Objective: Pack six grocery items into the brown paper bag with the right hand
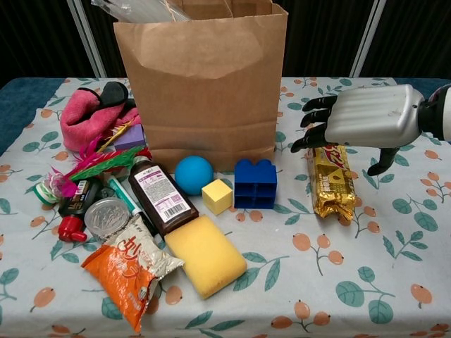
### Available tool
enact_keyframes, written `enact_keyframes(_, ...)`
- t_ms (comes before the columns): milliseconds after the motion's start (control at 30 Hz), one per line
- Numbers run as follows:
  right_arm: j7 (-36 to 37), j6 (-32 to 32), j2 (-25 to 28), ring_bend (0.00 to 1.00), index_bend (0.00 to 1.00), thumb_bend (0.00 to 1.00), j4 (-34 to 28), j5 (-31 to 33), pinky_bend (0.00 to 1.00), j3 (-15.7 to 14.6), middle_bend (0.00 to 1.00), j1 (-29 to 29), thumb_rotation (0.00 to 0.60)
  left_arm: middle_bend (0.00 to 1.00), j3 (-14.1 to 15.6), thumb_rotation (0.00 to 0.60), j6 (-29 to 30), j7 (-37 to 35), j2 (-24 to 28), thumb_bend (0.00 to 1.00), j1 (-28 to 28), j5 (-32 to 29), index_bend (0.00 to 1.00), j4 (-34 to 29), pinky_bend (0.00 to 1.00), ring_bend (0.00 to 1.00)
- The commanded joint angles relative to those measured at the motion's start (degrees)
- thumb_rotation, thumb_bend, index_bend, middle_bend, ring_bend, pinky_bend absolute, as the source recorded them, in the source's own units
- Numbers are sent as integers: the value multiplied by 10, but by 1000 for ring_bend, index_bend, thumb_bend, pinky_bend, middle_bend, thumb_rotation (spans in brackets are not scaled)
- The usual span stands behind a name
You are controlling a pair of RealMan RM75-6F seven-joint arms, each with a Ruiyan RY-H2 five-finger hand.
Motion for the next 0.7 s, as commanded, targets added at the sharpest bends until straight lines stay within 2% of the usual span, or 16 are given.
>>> enact_keyframes(33, 18, 7, -26, 87, 131, 0, 32, -9, 73, -11, 240, 2, 600, 200, 0, 600, -1, 0, 0, 142, 0, 0, 146, 0, 225, 148)
enact_keyframes(167, 33, 18, -52, 88, 154, 0, 66, -19, 89, -19, 255, 3, 600, 199, 3, 600, -1, 1, -1, 142, 1, 0, 146, 3, 226, 148)
enact_keyframes(267, 36, 34, -68, 137, 226, 15, 86, -23, 117, -20, 280, 1, 600, 199, 7, 600, -3, 3, -2, 142, 2, 2, 146, 5, 225, 148)
enact_keyframes(333, 39, 48, -77, 201, 331, 49, 100, -28, 163, -22, 324, -1, 600, 199, 6, 600, -3, 3, -3, 142, 2, 1, 146, 6, 225, 148)
enact_keyframes(533, 42, 66, -84, 403, 653, 127, 118, -27, 351, -21, 535, -4, 600, 199, 6, 600, -5, 2, -4, 142, 0, 1, 146, 7, 225, 148)
enact_keyframes(700, 47, 85, -66, 458, 754, 153, 100, -24, 417, -16, 602, -3, 600, 199, 8, 600, -5, 0, -2, 142, 2, 2, 146, 5, 225, 148)
